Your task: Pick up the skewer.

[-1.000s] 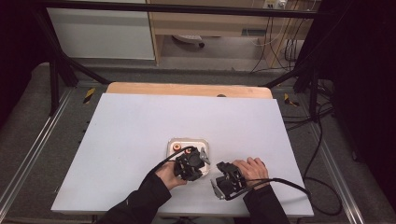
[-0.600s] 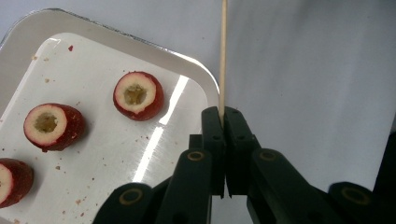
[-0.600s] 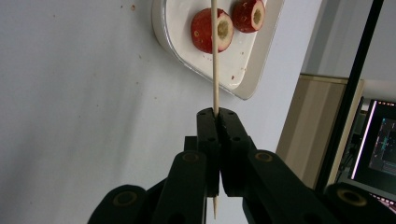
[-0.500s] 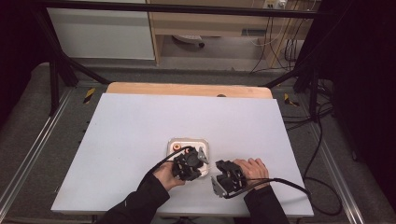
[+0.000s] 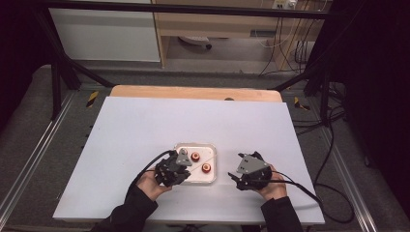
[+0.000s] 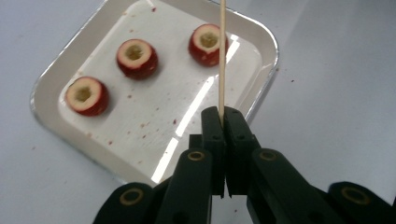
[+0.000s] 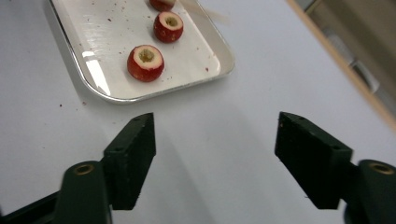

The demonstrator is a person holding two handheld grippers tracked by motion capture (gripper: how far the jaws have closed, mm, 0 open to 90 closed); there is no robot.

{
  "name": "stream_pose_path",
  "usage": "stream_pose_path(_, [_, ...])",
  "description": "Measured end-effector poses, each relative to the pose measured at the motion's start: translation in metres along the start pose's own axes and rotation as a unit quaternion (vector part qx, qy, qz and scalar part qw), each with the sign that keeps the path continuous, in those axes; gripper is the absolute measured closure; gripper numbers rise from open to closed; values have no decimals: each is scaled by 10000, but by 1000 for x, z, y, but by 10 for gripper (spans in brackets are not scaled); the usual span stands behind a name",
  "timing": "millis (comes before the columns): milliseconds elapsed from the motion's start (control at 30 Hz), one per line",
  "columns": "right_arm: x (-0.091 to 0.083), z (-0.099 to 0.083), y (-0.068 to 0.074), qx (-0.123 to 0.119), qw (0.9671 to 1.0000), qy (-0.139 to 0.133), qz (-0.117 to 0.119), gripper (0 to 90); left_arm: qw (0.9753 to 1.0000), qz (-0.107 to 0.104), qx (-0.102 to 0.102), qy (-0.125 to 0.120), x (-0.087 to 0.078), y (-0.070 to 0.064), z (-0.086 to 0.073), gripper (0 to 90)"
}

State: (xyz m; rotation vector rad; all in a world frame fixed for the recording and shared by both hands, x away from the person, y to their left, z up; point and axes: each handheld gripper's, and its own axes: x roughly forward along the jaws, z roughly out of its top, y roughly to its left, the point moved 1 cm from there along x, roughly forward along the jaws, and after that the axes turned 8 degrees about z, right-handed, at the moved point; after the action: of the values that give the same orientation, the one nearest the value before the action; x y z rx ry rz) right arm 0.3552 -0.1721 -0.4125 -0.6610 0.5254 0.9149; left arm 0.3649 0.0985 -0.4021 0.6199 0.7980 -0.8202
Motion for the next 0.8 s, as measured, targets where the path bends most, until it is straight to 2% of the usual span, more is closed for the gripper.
stream_pose_path(33, [1, -3, -2, 211, 9998, 26, 47, 227, 9999, 39, -69, -76, -2, 2, -4, 883])
stream_pose_path(67, [1, -3, -2, 211, 9998, 26, 47, 227, 9998, 52, -148, -154, -4, 4, -8, 883])
stream_pose_path(100, [3, -6, -5, 631, 9978, 122, 158, 191, 9995, 52, -225, -209, -5, 5, -12, 883])
stream_pose_path(133, [4, -8, -6, 796, 9965, 154, 194, 180, 9993, 87, -271, -248, -7, 6, -16, 883])
stream_pose_path(233, [5, -10, -9, 1137, 9927, 182, 369, 178, 9982, 154, -414, -396, -11, 9, -28, 883])
stream_pose_path(300, [6, -10, -9, 1232, 9914, 193, 409, 161, 9972, 227, -507, -497, -14, 10, -36, 883])
stream_pose_path(333, [7, -8, -10, 1439, 9885, 140, 444, 148, 9964, 242, -590, -561, -15, 10, -41, 883])
stream_pose_path(400, [7, -7, -10, 1482, 9879, 98, 439, 142, 9953, 318, -659, -630, -17, 11, -47, 882])
stream_pose_path(467, [7, -5, -10, 1676, 9849, 14, 437, 132, 9943, 324, -751, -687, -18, 13, -55, 883])
stream_pose_path(533, [9, -2, -13, 1898, 9801, 27, 576, 113, 9932, 335, -831, -746, -19, 13, -61, 883])
stream_pose_path(633, [12, 7, -17, 2234, 9709, 98, 852, 87, 9914, 350, -934, -852, -20, 15, -68, 883])
stream_pose_path(700, [14, 12, -18, 2247, 9700, 109, 918, 80, 9908, 374, -947, -891, -21, 16, -70, 883])
stream_pose_path(733, [15, 16, -18, 2193, 9713, 105, 914, 74, 9905, 381, -965, -907, -21, 16, -71, 882])
stream_pose_path(800, [17, 22, -18, 2179, 9715, 118, 924, 61, 9899, 362, -997, -941, -22, 17, -73, 883])
